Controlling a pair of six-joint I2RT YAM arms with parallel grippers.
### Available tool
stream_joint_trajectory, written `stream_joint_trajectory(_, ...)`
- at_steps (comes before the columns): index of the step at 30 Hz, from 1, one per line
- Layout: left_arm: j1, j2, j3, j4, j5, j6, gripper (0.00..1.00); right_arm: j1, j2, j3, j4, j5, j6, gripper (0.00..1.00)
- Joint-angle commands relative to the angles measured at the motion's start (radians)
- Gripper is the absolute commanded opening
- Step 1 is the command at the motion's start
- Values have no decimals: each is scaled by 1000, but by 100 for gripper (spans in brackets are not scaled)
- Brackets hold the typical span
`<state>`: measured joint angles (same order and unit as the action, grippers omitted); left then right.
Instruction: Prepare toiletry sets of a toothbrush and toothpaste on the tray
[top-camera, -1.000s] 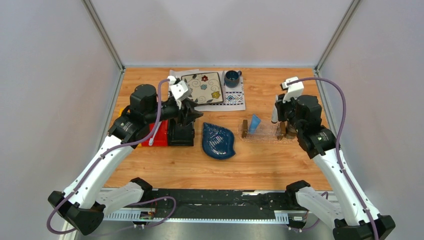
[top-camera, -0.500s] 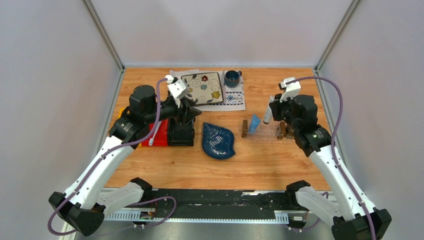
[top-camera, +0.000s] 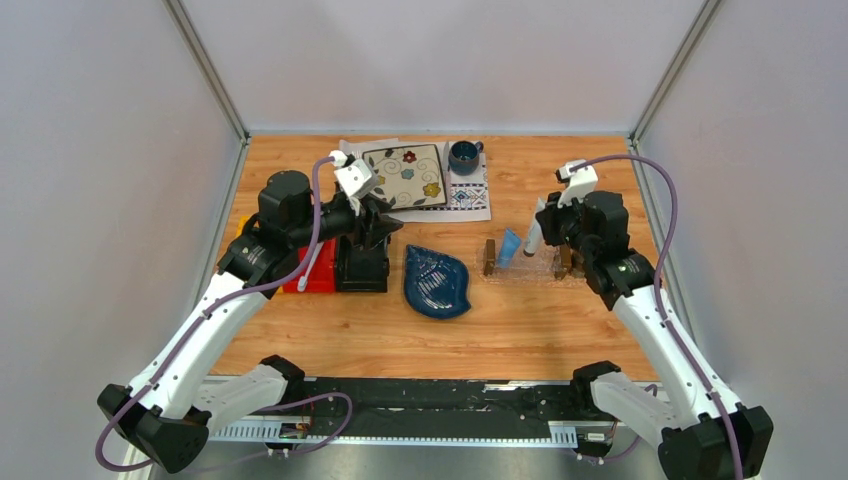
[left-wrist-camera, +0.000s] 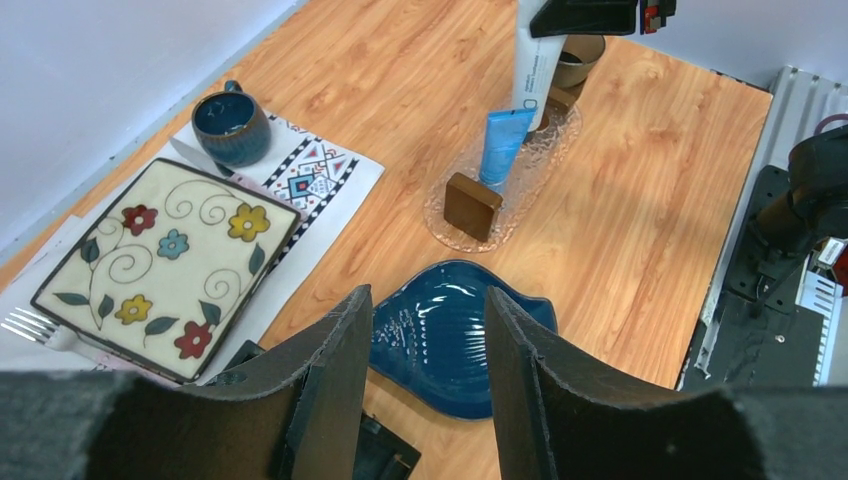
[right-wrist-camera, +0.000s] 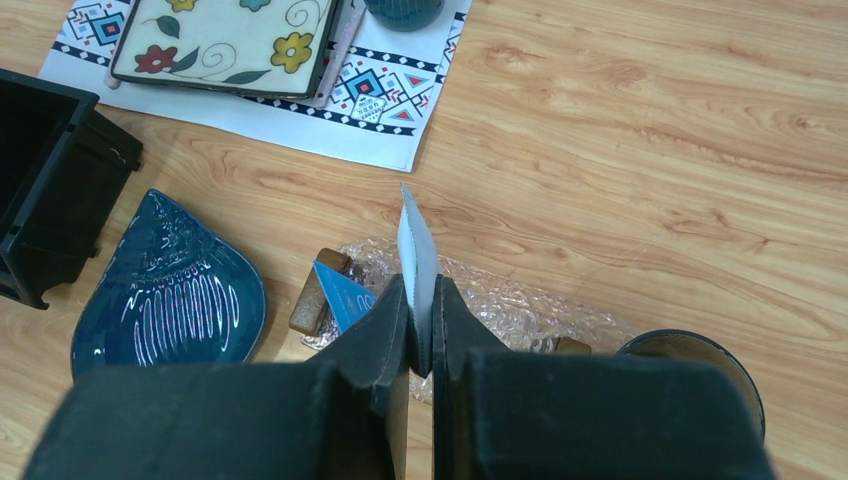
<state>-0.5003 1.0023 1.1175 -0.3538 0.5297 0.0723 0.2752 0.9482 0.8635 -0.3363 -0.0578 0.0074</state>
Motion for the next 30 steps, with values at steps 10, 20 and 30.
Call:
stream_joint_trajectory(10, 9, 5, -1, 52, 21, -17, 53, -10, -2, -31, 120, -28, 11, 0)
stream_joint_trajectory(20, 11, 7, -4, 52, 26, -19, 53, -8, 1, -40, 135, -27, 5, 0)
stream_joint_trajectory(30, 11, 7, -7, 52, 32, -17, 53, -10, 8, -47, 140, -22, -3, 0)
